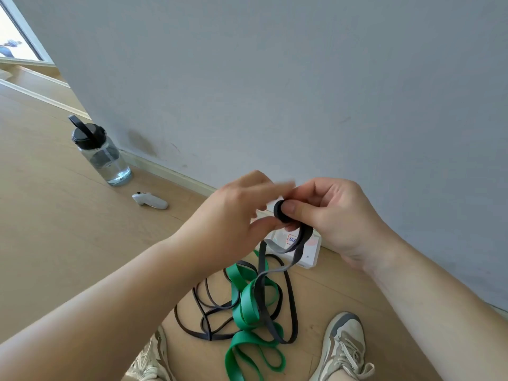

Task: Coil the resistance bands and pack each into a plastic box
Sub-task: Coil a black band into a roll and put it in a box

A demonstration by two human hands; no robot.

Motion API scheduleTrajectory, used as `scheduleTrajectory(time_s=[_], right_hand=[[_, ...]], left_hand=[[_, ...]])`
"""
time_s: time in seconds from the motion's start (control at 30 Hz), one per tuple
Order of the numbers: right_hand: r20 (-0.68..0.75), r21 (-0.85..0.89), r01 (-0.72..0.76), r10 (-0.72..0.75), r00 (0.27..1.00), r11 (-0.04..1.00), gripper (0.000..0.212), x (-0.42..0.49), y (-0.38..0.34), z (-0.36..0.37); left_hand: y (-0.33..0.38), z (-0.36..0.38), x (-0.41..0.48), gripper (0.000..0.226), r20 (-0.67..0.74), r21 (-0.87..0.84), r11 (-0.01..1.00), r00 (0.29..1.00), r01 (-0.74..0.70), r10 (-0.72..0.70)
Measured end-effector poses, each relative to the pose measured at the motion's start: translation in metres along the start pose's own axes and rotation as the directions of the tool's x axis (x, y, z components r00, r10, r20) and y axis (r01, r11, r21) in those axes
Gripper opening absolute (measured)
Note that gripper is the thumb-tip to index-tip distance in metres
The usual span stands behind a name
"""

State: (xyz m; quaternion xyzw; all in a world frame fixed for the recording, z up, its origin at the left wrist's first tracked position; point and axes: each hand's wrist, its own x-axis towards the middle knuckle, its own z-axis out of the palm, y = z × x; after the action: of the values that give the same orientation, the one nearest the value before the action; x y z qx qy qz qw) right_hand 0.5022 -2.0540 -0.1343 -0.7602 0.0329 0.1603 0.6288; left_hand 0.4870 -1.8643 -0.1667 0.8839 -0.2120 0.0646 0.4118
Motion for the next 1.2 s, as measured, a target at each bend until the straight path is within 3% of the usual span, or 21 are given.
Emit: scheduleTrajectory(time_s=[0.1,0.2,0.27,0.37,0.5,0.63,0.77,0.9,1.03,1.13,1.2], right_hand=[[0.004,0.119,-0.002,0.001,1.0,0.993,0.013,0.0,0.0,0.002],[0.061,0.328,-0.051,0.033,0.998,0.943,0.035,0.001,-0.004,0.004],[0.093,0.405,-0.074,0.04,0.995,0.911,0.036,0.002,-0.004,0.004],[0.07,0.423,-0.044,0.016,0.997,0.905,0.03,0.004,-0.004,0.001],[0.059,0.391,-0.015,-0.009,0.998,0.92,0.045,0.004,-0.004,-0.004],[0.141,0.277,-0.045,0.006,0.99,0.96,0.042,0.003,-0.002,-0.008],[0.121,0.072,-0.006,-0.003,0.993,0.997,0.02,-0.001,-0.004,-0.004],[0.03,-0.224,0.118,-0.114,0.993,0.967,0.016,-0.002,0.001,-0.001],[0.055,-0.514,0.282,-0.297,0.953,0.81,0.017,-0.003,0.007,0.0],[0.103,-0.577,0.352,-0.361,0.927,0.737,0.021,-0.006,0.004,0.0],[0.125,-0.502,0.341,-0.324,0.938,0.795,0.031,-0.009,0.001,0.0]], left_hand=[[0.002,0.005,-0.001,0.048,-0.059,0.031,0.996,0.995,-0.082,0.084],[0.007,0.002,0.002,0.038,-0.148,0.045,0.995,0.985,-0.085,0.091],[0.009,-0.001,0.003,0.031,-0.181,0.07,0.994,0.979,-0.081,0.093],[0.011,-0.005,0.005,0.025,-0.213,0.096,0.993,0.973,-0.071,0.09],[0.013,-0.007,0.008,0.022,-0.27,0.072,0.995,0.959,-0.067,0.084],[0.012,-0.004,0.007,0.025,-0.283,0.127,0.987,0.951,-0.094,0.127],[0.01,0.0,0.006,0.024,-0.253,0.143,0.985,0.958,-0.098,0.132],[0.011,-0.002,0.008,0.028,-0.13,0.012,0.999,0.991,0.037,-0.036],[0.016,-0.013,0.012,0.028,0.004,-0.106,0.963,0.968,0.249,-0.25],[0.017,-0.023,0.014,0.039,0.113,-0.179,0.926,0.942,0.333,-0.317],[0.019,-0.03,0.013,0.03,0.167,-0.173,0.92,0.931,0.351,-0.323]])
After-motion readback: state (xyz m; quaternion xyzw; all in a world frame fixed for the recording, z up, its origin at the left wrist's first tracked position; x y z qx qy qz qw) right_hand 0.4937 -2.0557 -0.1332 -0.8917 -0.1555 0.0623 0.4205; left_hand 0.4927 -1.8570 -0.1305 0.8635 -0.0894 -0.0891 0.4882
